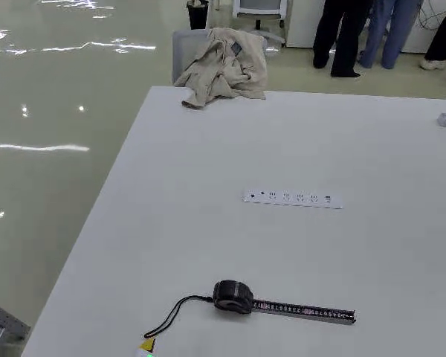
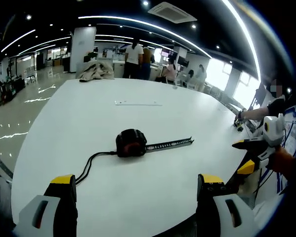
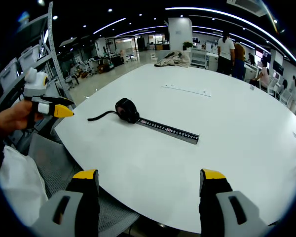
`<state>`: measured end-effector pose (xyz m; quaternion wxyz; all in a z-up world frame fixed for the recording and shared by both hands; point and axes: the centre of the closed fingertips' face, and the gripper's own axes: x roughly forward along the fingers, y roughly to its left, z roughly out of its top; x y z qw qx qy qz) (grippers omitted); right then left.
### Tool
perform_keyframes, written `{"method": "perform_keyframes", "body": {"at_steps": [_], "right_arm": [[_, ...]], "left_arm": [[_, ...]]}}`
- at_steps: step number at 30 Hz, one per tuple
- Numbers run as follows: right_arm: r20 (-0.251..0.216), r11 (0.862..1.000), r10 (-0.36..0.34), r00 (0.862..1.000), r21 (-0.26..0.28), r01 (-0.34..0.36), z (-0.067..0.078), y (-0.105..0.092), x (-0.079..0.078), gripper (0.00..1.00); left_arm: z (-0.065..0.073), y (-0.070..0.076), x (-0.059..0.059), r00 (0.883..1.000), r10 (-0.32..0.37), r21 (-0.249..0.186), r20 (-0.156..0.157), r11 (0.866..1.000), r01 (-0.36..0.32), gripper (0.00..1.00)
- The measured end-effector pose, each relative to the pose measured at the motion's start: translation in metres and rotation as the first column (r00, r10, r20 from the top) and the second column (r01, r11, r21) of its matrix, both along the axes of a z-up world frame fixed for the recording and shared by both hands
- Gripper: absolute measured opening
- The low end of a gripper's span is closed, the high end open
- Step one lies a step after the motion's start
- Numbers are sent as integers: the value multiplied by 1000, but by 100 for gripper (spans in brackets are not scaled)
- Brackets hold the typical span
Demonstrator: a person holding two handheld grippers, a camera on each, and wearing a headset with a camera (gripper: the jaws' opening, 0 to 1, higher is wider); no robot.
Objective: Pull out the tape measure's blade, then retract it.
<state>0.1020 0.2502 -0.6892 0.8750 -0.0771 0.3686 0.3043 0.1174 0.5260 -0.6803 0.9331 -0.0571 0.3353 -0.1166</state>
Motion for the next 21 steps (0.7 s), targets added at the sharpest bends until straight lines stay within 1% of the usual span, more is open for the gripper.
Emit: {"method": "perform_keyframes", "body": {"at_steps": [3,8,9,10,12,14,16,18,20,21], "right_arm": [[-4,1000,1,1000,0,-1,-2,0,-1,86],[-2,1000,-9,1000,2,9,-2,-1,0,86],[-1,1000,-11,1000,2,11,-2,-1,1,86],[-1,1000,-12,1000,3,12,-2,-1,1,86],[-1,1000,-14,1000,2,14,-2,-1,1,86],[-1,1000,-17,1000,2,17,-2,-2,0,86],[1,1000,-23,1000,3,23,-2,-2,0,86],[1,1000,-27,1000,4,27,-2,-3,0,86],[1,999,-33,999,2,33,-1,-4,-1,86],[2,999,-33,999,3,33,0,-3,-1,86]], "left_arm": [[1,-2,0,1000,0,4,0,1000,0,100],[1,-5,1,1000,10,-1,-13,1000,-10,100],[1,-5,1,1000,11,1,-16,1000,-11,100],[0,-5,1,999,17,0,-28,1000,-17,100],[0,-5,2,999,21,-1,-29,1000,-21,100],[0,-6,2,999,29,9,-42,1000,-28,100],[1,-7,3,998,36,6,-41,999,-36,100],[1,-7,5,998,46,13,-45,999,-45,99],[3,-7,5,997,70,4,-46,998,-70,98],[4,-8,6,997,68,8,-47,998,-68,97]]}}
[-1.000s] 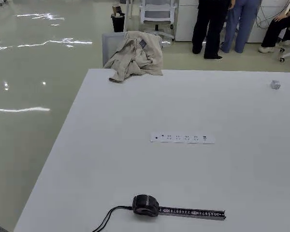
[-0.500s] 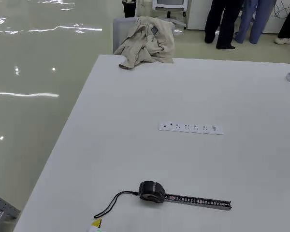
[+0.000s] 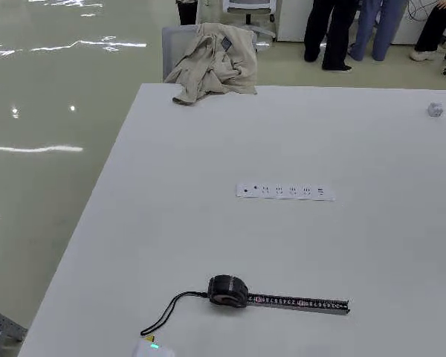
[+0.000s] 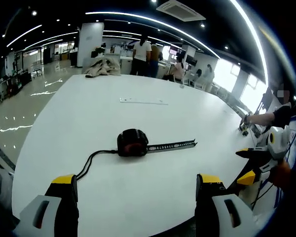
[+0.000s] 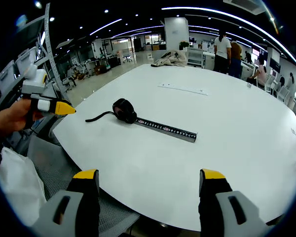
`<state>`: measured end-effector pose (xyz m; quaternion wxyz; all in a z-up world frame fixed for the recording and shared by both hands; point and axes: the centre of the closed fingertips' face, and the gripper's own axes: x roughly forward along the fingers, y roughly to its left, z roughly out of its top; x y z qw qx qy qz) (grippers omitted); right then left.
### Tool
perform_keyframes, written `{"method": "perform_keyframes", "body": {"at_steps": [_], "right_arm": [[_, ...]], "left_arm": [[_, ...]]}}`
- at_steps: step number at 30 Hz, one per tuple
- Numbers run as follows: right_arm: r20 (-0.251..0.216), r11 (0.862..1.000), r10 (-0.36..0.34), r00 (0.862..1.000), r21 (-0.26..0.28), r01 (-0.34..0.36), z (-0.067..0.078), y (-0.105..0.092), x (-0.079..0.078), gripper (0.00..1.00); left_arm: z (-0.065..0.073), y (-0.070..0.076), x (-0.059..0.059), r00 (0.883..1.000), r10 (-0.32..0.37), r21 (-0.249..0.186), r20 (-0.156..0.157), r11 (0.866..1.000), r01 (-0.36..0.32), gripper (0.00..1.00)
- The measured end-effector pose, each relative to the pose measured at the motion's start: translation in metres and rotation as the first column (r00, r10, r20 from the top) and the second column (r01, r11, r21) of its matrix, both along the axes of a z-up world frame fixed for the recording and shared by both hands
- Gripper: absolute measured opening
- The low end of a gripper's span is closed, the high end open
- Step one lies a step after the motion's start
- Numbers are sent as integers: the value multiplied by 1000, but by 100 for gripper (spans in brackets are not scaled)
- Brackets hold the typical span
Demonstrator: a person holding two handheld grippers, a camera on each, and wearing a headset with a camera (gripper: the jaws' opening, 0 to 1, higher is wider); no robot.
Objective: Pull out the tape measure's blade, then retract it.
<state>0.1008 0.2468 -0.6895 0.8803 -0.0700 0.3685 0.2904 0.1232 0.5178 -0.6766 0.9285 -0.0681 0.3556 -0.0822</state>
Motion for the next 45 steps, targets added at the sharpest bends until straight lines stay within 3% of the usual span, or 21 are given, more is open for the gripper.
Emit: {"method": "perform_keyframes", "body": {"at_steps": [5,10,12,21,34,42,45], "right_arm": [[-4,1000,6,1000,-3,-6,-1,1,2,86],[-2,1000,16,1000,-11,-16,-4,3,8,85],[-4,1000,21,1000,-9,-21,-6,5,10,85],[-4,999,40,999,-24,-40,-8,8,20,85],[-6,997,58,998,-43,-58,-13,4,30,85],[-5,996,74,997,-55,-74,-17,1,39,85],[-5,995,82,997,-62,-82,-19,0,41,85]], "left_arm": [[-1,0,3,1000,20,16,-1,1000,-20,97],[4,8,7,999,50,60,17,997,-51,93],[7,8,12,997,68,41,37,997,-70,89],[-7,0,21,997,80,38,6,996,-81,93],[-14,-12,42,995,95,47,6,994,-95,94],[-21,-21,54,995,102,20,0,995,-102,95],[-23,-22,56,995,103,30,-3,994,-102,95]]}}
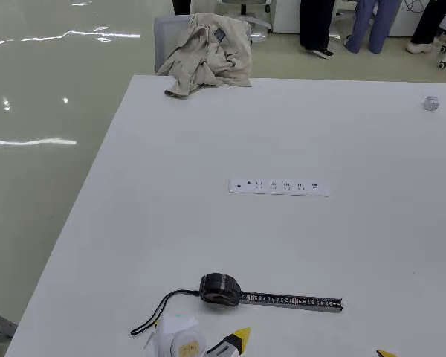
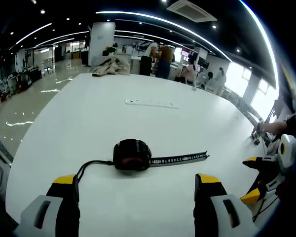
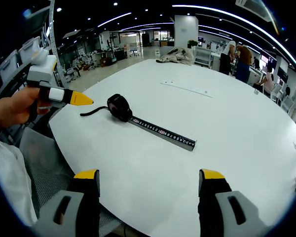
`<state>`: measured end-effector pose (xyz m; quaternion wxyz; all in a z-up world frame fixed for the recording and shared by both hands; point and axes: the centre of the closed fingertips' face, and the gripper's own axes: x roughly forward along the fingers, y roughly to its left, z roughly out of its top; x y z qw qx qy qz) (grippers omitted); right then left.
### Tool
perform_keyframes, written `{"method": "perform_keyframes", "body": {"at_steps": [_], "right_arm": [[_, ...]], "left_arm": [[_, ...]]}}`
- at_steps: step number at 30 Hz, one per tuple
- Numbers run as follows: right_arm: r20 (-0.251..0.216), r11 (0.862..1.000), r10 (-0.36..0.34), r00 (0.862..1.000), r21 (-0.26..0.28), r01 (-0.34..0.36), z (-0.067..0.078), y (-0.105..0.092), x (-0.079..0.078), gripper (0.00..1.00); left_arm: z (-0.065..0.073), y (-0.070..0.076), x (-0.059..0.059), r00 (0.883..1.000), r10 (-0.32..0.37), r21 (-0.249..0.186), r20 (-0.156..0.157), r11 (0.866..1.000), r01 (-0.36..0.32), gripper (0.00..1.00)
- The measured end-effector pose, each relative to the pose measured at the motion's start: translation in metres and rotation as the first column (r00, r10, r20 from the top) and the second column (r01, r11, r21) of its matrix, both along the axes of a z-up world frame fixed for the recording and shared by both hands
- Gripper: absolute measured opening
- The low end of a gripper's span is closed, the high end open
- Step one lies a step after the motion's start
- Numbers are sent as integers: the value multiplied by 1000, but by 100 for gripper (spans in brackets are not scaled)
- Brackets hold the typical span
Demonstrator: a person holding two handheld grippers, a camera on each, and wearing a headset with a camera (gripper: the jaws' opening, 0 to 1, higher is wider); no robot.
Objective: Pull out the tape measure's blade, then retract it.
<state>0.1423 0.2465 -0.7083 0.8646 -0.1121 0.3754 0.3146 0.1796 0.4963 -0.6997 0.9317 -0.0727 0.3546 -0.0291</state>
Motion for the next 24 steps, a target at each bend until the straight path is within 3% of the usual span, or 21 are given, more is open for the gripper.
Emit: {"method": "perform_keyframes", "body": {"at_steps": [24], "right_arm": [[-12,996,85,996,-36,-86,-18,-2,26,84]], "left_arm": [[-11,-5,25,1000,1,26,-6,1000,-1,93]]}}
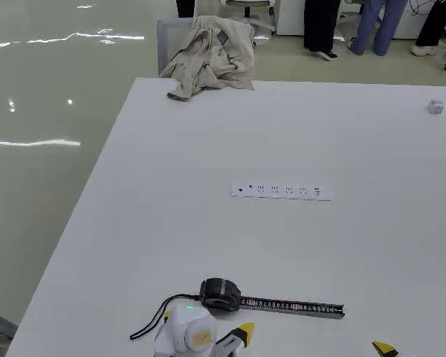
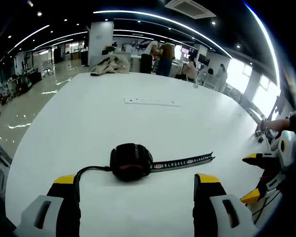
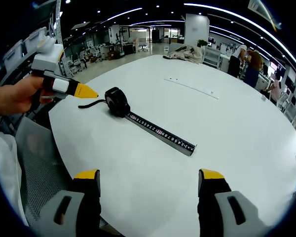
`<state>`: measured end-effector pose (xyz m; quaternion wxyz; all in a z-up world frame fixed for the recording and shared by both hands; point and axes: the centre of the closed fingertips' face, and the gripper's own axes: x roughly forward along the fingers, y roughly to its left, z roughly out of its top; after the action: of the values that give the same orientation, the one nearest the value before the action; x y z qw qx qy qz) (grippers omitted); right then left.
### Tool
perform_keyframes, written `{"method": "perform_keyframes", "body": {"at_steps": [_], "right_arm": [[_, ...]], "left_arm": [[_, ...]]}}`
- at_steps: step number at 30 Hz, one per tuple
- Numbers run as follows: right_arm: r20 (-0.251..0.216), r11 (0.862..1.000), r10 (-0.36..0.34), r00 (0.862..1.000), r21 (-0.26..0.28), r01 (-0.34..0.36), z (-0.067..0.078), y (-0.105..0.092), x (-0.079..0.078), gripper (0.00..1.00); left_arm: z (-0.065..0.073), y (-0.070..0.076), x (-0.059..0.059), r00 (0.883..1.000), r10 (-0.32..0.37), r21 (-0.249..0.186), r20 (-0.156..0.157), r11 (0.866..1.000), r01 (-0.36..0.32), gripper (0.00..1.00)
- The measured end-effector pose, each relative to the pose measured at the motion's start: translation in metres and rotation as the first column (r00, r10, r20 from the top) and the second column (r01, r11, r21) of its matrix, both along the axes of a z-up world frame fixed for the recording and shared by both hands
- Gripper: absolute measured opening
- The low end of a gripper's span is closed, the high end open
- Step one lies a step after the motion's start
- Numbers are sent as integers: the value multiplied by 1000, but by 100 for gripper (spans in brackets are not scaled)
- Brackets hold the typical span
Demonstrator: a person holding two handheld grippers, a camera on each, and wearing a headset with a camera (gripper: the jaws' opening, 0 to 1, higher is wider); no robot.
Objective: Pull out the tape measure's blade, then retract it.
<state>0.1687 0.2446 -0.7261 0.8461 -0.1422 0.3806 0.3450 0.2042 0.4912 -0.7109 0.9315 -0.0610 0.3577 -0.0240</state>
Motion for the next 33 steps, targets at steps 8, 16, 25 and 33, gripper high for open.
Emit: {"method": "perform_keyframes", "body": {"at_steps": [8,16,25,33], "right_arm": [[-4,999,34,999,-18,-34,-7,2,9,84],[-4,996,84,996,-33,-84,-16,3,19,83],[-18,991,121,993,-62,-121,-27,-3,30,83],[-26,985,150,988,-85,-151,-33,-7,40,82]], "left_arm": [[-6,1,7,1000,3,11,-8,1000,-3,93],[-15,-1,13,1000,7,21,-19,1000,-7,92],[-23,-5,23,1000,1,13,-23,1000,-1,92],[-27,-6,27,999,9,19,-32,1000,-8,91]]}}
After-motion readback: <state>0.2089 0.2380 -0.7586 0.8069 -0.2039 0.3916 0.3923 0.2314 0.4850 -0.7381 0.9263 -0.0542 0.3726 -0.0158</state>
